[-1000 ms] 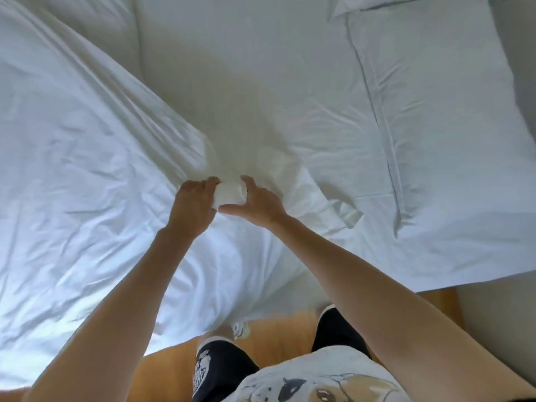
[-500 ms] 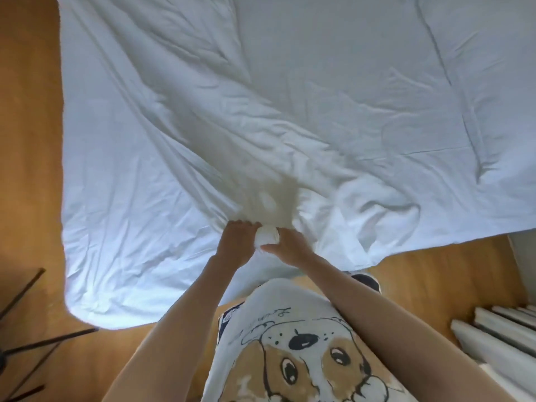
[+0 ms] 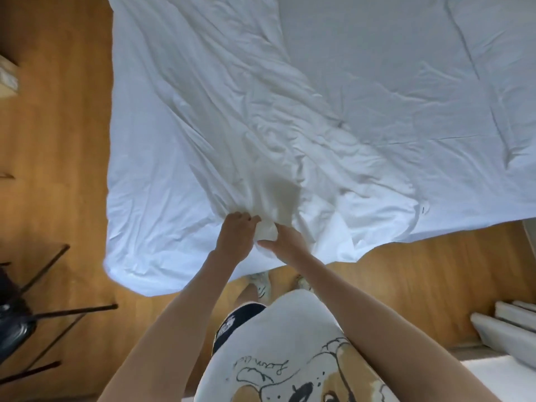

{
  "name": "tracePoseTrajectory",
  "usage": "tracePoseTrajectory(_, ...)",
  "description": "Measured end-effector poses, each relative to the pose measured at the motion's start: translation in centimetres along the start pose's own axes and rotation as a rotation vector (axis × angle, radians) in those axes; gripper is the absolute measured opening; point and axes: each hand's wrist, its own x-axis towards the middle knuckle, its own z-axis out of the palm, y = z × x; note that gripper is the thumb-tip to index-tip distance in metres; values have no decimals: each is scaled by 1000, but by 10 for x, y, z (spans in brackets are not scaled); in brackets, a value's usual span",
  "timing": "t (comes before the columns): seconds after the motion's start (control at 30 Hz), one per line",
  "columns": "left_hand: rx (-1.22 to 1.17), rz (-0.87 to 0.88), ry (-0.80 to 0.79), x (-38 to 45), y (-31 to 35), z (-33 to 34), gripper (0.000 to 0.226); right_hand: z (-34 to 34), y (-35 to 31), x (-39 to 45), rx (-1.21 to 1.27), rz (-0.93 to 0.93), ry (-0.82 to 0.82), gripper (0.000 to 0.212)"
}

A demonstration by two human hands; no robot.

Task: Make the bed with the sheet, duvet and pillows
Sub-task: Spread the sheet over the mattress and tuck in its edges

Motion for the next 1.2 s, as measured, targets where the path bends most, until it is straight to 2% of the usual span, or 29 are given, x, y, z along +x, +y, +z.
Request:
tracePoseTrajectory(0.13, -137, 86, 55, -29, -40, 5, 41, 37, -24, -14, -47, -31, 56, 47)
tracePoseTrajectory(0.2, -280, 57, 45, -50, -68, 7, 44, 64, -41, -17, -142, -50, 91, 50)
tracePoseTrajectory(0.27, -510, -44, -9, -71, -95, 7, 44, 93, -58, -19, -232, -43, 132, 50)
tracePoseTrajectory(0.37, -740, -329, -128, -96, -134, 1, 44, 147, -86, -24, -286, 10, 186, 47)
tracePoseTrajectory(0.43, -713, -432, -212, -111, -153, -5, 52, 181, -107, -30, -293, 24, 212, 46)
tracePoseTrajectory(0.53, -669, -487, -366, -121, -173, -10, 71, 217, -137, -40, -281, -11, 263, 43)
tracePoseTrajectory(0.6, -691, -552, -457, -121, -185, -17, 82, 234, -151, -48, -277, -37, 291, 34)
tracePoseTrajectory(0.7, -636, -552, -532, -128, -202, -31, 95, 253, -162, -64, -264, -58, 331, 26)
tracePoseTrajectory(0.8, -652, -512, -527, -146, -213, -32, 90, 271, -170, -73, -258, -69, 341, 28)
tracePoseTrajectory(0.97, -718, -535, -399, -183, -233, -20, 72, 304, -178, -71, -211, -84, 294, 23)
tracePoseTrajectory(1.2, -688, -514, -349, -216, -294, -23, 69, 360, -222, -63, -123, -87, 278, 24)
